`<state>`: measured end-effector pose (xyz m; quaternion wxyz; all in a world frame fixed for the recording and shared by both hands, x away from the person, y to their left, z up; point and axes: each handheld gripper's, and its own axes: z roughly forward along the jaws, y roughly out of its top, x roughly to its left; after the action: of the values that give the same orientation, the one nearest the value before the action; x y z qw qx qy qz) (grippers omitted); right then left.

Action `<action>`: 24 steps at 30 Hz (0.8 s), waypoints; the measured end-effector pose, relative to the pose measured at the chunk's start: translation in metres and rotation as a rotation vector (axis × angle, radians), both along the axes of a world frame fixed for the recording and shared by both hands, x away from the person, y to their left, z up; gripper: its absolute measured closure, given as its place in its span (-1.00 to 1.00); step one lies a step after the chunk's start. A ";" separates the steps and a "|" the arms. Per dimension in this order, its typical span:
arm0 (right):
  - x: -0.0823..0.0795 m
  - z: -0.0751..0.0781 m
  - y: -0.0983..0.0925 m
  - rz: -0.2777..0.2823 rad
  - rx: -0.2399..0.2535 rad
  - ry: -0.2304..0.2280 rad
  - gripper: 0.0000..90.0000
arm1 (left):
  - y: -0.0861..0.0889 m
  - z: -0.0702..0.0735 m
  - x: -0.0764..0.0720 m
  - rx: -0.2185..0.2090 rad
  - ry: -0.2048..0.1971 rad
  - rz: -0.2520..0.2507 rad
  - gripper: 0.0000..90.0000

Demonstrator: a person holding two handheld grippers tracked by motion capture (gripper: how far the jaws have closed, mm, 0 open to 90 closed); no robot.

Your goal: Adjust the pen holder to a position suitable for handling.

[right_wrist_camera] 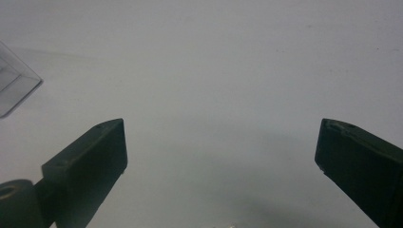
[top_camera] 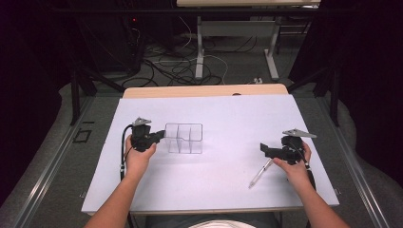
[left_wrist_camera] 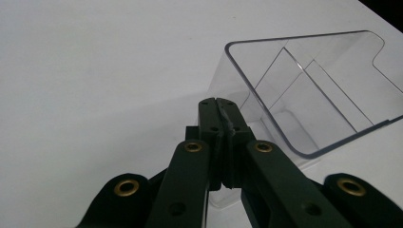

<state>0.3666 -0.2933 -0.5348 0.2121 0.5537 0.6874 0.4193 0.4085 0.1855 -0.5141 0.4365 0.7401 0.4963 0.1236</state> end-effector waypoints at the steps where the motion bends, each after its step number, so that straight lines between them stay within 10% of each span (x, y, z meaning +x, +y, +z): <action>1: 0.000 0.000 0.000 0.003 -0.003 0.000 -0.93 | -0.003 0.000 0.000 -0.001 -0.001 -0.004 1.00; 24: 0.000 -0.001 0.000 0.003 -0.003 0.004 -0.93 | -0.040 -0.004 -0.007 0.013 0.026 -0.126 1.00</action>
<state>0.3669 -0.2929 -0.5354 0.2107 0.5535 0.6892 0.4175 0.4012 0.1458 -0.5179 0.4320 0.7743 0.4536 0.0894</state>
